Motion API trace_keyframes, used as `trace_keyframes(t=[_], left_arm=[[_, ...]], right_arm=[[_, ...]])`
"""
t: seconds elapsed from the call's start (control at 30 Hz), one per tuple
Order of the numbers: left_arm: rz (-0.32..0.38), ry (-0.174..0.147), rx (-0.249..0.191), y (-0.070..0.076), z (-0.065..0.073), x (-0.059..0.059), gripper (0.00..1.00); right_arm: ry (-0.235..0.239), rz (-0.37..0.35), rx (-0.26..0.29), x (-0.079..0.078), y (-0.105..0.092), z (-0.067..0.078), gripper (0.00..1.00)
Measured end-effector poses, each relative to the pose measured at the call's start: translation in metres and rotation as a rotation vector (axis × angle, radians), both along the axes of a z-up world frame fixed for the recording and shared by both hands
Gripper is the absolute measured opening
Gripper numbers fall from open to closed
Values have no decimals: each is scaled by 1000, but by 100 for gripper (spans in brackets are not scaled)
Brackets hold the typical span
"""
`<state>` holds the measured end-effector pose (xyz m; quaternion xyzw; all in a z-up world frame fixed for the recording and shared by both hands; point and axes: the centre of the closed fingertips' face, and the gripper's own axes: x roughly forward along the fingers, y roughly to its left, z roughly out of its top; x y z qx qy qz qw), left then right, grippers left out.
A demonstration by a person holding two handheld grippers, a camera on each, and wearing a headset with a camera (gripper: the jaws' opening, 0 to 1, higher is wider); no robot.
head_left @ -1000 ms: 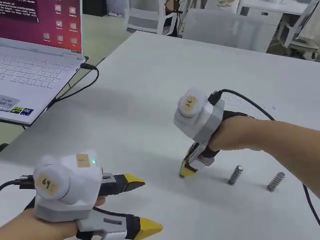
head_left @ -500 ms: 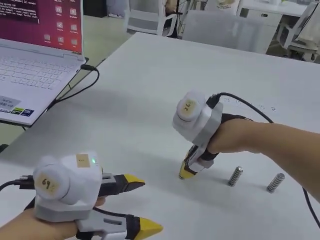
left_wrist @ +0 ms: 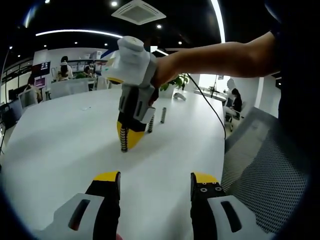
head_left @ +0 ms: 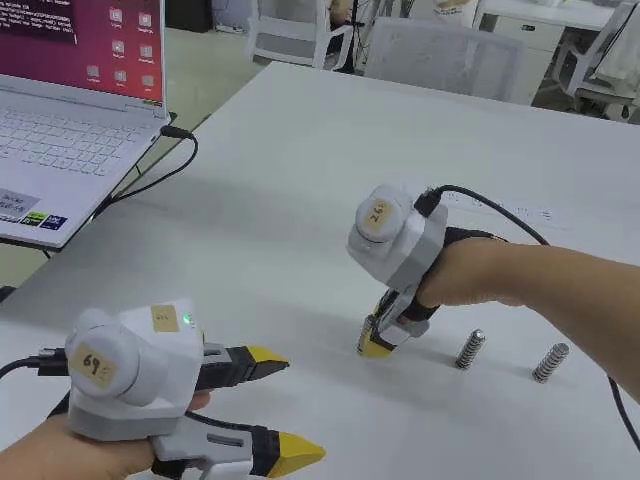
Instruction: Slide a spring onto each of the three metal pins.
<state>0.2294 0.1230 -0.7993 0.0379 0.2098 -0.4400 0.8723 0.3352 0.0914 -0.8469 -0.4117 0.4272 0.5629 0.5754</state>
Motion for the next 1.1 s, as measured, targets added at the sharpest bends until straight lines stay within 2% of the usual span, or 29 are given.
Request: trace_keyframes(t=[0.33, 0.6, 1.1], left_arm=[[-5, -1, 0, -2, 1, 2, 52], [-16, -6, 3, -7, 3, 3, 52], [-24, -2, -4, -11, 3, 1, 52]], right_arm=[[1, -15, 7, -1, -8, 1, 16], [-9, -35, 30, -3, -13, 8, 17], [-15, -105, 109, -14, -29, 13, 17]])
